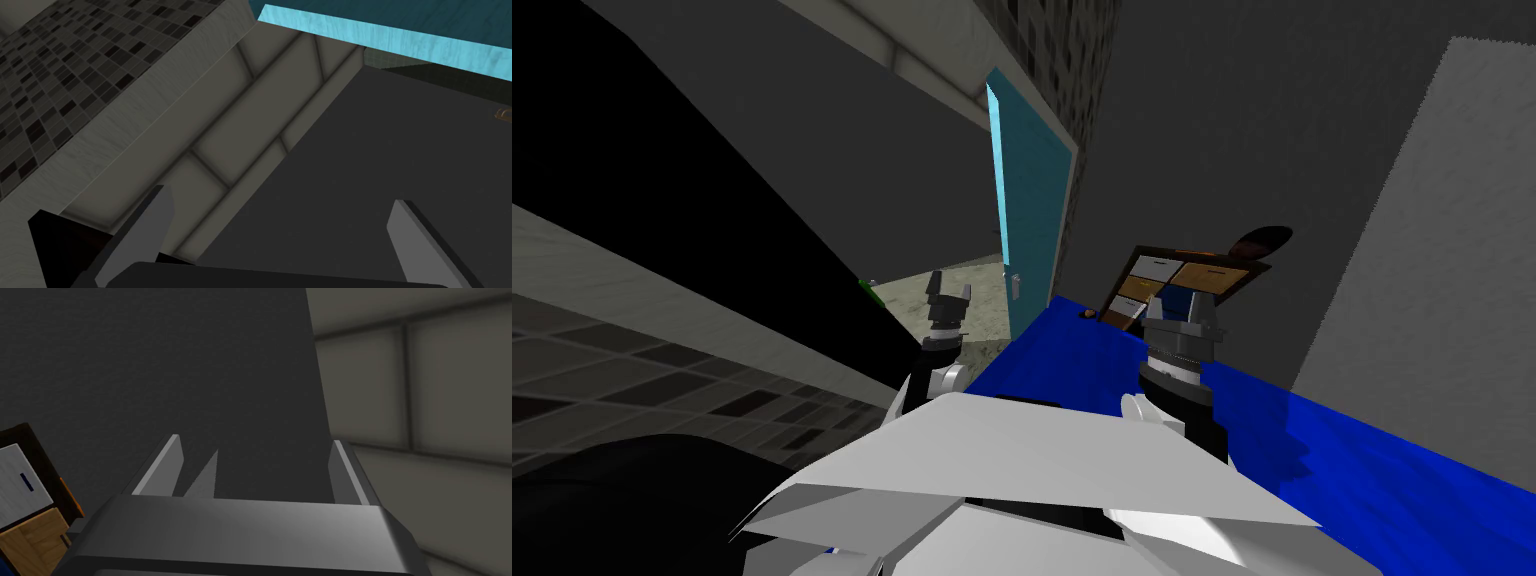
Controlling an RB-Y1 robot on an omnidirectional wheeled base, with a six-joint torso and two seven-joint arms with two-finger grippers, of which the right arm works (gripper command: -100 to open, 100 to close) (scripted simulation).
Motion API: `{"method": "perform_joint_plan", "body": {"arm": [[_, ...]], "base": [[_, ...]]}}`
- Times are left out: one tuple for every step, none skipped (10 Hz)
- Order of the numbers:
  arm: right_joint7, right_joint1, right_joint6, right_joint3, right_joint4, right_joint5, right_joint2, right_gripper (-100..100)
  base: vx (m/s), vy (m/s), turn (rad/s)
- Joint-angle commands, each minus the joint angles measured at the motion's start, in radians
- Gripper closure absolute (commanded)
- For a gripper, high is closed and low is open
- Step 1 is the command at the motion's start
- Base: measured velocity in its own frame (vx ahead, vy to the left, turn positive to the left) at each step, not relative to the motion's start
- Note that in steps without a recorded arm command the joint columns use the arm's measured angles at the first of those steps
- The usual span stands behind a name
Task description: Push the door open
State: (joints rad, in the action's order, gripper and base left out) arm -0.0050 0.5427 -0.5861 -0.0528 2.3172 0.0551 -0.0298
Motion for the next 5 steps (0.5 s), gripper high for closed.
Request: {"method": "perform_joint_plan", "body": {"arm": [[-0.005,-0.016,0.001,0.002,-0.031,0.003,0.012,-100],[-0.007,-0.024,0.002,0.003,-0.046,0.005,0.017,-100],[-0.01,-0.032,0.002,0.005,-0.06,0.007,0.023,-100],[-0.012,-0.04,0.003,0.006,-0.075,0.008,0.028,-100],[-0.015,-0.048,0.004,0.007,-0.091,0.01,0.034,-100]], "base": [[0.106,0.043,0.158],[0.007,-0.042,0.228],[-0.011,-0.064,0.14],[-0.004,-0.055,0.105],[0.004,-0.044,0.14]]}}
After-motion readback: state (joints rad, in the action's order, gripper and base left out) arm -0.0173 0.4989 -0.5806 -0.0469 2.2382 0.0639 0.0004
